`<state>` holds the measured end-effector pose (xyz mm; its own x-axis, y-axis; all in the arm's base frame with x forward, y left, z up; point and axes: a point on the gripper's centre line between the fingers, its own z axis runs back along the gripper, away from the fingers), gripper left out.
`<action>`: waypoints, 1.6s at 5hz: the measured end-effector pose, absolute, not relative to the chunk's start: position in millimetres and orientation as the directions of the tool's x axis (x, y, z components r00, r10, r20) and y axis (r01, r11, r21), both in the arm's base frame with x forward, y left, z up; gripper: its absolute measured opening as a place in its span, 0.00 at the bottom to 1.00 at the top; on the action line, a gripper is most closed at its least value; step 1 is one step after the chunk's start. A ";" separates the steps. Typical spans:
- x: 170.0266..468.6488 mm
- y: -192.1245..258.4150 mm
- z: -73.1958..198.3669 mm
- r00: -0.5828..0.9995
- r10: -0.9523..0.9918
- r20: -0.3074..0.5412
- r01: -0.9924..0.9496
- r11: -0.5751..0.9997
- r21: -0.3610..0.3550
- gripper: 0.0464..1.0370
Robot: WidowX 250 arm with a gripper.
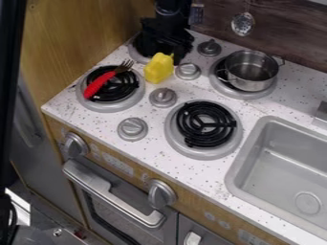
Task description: Put the yellow object to the middle right side of the two left burner
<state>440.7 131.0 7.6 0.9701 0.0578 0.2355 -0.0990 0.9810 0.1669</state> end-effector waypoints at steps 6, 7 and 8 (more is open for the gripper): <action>442.8 146.5 -60.6 0.979 0.138 0.150 -0.156 0.981 0.113 0.73; 440.6 139.7 -56.3 0.982 0.124 0.141 -0.142 0.982 0.128 0.73; 431.7 131.6 -24.9 0.976 0.134 0.171 -0.161 0.975 0.153 0.73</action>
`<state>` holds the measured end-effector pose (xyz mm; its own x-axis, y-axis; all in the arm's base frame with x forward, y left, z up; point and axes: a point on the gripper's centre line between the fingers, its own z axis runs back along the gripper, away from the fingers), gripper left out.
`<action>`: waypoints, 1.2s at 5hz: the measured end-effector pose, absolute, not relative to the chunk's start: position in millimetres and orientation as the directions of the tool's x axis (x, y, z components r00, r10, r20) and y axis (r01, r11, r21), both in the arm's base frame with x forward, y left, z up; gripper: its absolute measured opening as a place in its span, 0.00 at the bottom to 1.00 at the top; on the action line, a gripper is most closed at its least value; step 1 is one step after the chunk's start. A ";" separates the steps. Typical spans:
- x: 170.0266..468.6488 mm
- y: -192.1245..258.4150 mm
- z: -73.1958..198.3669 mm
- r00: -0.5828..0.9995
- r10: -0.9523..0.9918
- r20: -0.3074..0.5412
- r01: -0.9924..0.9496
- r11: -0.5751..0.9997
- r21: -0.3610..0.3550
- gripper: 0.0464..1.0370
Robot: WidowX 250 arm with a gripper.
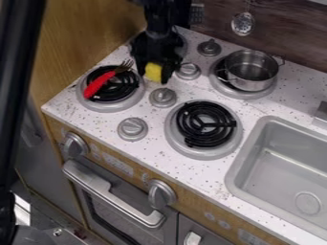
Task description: Put the yellow object to the middle right side of the two left burner
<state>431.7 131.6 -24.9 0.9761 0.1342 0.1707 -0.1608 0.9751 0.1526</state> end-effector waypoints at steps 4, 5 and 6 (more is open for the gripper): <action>371.9 -20.8 -22.8 0.993 0.045 0.107 -0.050 0.997 0.050 0.73; 365.7 -27.2 -43.3 0.997 0.047 0.063 -0.048 0.999 0.025 0.73; 368.6 -30.1 -46.4 0.997 0.045 0.062 -0.046 0.999 0.009 0.79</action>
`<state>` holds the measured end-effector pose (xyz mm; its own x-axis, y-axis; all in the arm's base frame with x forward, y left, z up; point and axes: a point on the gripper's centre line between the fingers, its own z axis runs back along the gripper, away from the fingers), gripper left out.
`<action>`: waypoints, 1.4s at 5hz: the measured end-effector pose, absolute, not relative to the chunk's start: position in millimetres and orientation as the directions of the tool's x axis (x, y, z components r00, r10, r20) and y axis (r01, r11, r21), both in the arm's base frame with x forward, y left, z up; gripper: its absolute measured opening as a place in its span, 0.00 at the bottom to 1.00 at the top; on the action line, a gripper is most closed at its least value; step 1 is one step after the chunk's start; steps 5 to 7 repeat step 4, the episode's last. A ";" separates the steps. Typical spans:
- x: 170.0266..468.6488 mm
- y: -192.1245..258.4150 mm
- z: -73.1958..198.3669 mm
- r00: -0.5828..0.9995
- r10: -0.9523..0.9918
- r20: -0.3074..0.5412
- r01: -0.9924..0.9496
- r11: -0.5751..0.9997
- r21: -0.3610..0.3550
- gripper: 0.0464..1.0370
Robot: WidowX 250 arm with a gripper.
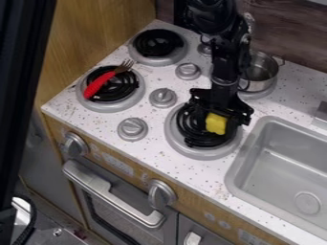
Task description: Put the yellow object to the middle right side of the two left burner
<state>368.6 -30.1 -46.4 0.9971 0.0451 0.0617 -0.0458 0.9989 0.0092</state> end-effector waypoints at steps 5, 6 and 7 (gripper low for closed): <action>348.9 -10.6 29.4 0.979 0.089 0.181 -0.103 0.993 0.066 0.95; 348.9 -10.6 29.4 0.979 0.089 0.181 -0.103 0.993 0.066 0.95; 348.9 -10.6 29.4 0.979 0.089 0.181 -0.103 0.993 0.066 0.95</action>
